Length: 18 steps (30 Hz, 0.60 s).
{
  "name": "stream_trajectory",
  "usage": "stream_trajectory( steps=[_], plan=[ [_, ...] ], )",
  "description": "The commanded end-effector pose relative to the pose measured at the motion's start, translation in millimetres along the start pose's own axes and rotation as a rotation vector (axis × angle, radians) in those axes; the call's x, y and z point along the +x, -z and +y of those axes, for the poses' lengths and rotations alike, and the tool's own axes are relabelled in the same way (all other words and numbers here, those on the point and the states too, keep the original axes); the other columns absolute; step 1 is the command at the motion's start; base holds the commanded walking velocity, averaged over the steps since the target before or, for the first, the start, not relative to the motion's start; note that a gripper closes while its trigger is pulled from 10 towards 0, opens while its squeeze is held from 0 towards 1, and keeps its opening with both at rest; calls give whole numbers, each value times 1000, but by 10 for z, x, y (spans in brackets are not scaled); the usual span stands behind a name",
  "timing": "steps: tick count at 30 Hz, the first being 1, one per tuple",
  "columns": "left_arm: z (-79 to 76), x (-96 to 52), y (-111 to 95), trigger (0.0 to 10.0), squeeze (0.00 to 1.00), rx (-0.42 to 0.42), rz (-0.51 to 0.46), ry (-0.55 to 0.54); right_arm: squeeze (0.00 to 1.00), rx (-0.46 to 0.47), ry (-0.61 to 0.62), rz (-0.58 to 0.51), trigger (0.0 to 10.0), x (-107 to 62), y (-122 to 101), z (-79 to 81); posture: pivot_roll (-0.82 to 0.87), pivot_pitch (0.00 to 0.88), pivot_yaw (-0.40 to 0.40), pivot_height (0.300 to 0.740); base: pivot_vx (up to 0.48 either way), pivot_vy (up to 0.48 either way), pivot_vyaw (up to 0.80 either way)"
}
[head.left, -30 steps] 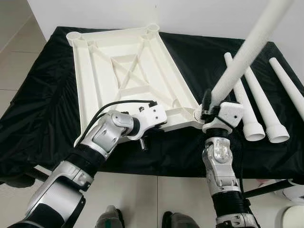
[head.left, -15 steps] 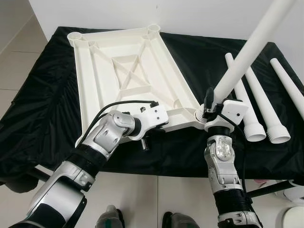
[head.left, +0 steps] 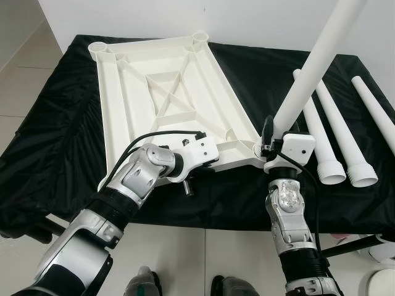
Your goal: Building children table
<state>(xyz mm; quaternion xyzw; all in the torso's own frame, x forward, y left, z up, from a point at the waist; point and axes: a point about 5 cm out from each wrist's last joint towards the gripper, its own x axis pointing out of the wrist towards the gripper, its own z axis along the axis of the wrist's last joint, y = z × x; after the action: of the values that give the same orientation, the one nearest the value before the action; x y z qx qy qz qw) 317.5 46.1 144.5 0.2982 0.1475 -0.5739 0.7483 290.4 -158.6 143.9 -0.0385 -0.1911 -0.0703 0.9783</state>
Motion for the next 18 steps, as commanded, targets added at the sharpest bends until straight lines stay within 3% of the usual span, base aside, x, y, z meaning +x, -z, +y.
stream_trajectory(
  steps=[1, 18],
  plan=[
    [44, -68, 112, 10000, 0, -13, 43, -57, 0, -114, 106, 326, 10000, -392, 580, -387, -13, 110, 20, 740, 0, 0, 0],
    [62, -75, 111, 10000, 0, -16, 43, -62, 0, -109, 101, 312, 10000, -356, 570, -443, -13, 116, 22, 740, 0, 0, 0]
  ],
)
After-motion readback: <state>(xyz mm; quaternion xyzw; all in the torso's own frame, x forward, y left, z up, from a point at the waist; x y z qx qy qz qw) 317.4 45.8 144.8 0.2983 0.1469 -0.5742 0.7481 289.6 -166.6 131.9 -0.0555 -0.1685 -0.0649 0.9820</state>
